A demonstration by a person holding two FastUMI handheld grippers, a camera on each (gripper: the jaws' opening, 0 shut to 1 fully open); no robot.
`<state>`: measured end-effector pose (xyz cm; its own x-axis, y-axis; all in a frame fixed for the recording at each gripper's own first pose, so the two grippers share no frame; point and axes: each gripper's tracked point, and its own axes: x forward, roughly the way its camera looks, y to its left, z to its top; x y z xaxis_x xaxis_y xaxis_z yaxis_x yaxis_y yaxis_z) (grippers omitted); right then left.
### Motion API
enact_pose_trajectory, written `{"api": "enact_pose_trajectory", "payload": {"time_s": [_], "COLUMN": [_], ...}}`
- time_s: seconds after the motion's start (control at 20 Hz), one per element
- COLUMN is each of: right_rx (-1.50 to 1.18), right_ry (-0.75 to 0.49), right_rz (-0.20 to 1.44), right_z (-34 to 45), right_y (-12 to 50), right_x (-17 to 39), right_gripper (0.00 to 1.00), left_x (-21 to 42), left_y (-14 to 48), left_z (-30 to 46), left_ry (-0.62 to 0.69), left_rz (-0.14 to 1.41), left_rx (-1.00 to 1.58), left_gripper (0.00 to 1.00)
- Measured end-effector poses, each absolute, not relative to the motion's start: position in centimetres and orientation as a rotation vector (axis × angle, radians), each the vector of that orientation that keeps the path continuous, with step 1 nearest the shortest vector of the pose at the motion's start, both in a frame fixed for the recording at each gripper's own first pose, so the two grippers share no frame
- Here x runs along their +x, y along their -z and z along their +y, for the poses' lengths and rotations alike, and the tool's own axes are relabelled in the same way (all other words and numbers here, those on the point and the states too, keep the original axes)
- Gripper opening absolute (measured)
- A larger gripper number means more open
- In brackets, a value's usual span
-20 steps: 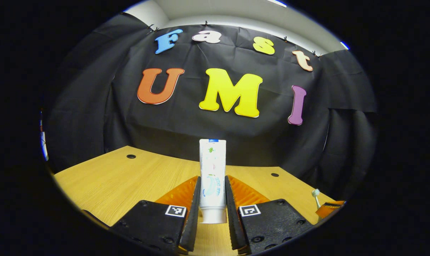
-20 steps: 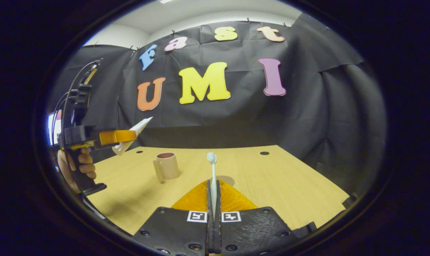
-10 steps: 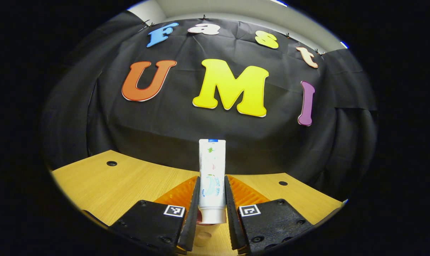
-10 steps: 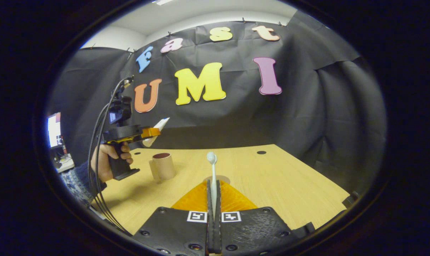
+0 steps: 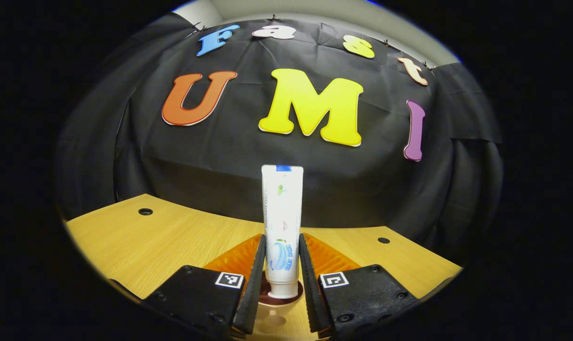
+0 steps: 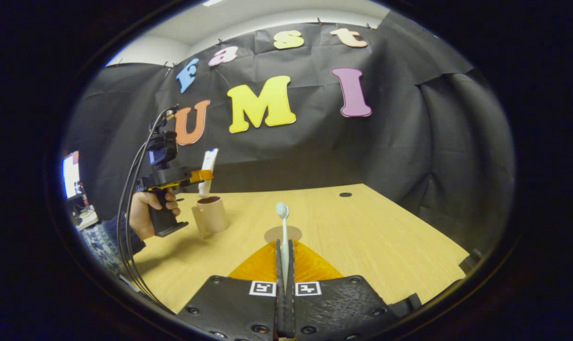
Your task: Put the toothbrush and toothpaste on the desktop into the cup, then pick up the cup and place it on the coaster on the desktop.
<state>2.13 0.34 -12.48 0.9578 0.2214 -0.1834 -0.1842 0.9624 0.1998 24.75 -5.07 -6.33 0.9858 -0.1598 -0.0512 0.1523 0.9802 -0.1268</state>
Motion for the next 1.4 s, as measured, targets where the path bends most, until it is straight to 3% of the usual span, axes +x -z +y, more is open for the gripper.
{"api": "enact_pose_trajectory", "payload": {"time_s": [0.35,0.4,0.45,0.5,0.55,0.6,0.75,1.4], "right_rx": [0.190,0.188,0.183,0.178,0.172,0.167,0.148,0.202], "right_ry": [-0.204,-0.204,-0.203,-0.205,-0.206,-0.208,-0.224,-0.379], "right_rz": [0.211,0.211,0.211,0.211,0.209,0.204,0.197,0.105], "right_z": [0.1,0.2,0.3,0.5,0.7,0.9,2.3,15.9], "right_y": [12.6,12.6,12.7,12.6,12.5,12.2,11.5,1.4], "right_x": [2.4,2.4,2.4,2.5,2.6,2.7,3.5,14.1], "right_gripper": [0.00,0.00,0.00,0.00,0.00,0.00,0.00,0.00], "left_x": [24.0,23.5,23.1,22.5,22.1,21.6,19.9,9.2], "left_y": [4.9,4.7,4.5,4.1,3.9,3.5,2.8,6.4], "left_z": [-5.0,-5.3,-5.6,-5.7,-5.4,-5.2,-3.6,2.9], "left_ry": [0.153,0.158,0.172,0.175,0.169,0.167,0.131,0.091], "left_rz": [0.028,0.029,0.032,0.027,0.018,0.006,-0.020,0.010], "left_rx": [-0.110,-0.110,-0.109,-0.109,-0.104,-0.099,-0.084,-0.010], "left_gripper": [0.40,0.43,0.54,0.55,0.89,0.80,0.91,0.90]}}
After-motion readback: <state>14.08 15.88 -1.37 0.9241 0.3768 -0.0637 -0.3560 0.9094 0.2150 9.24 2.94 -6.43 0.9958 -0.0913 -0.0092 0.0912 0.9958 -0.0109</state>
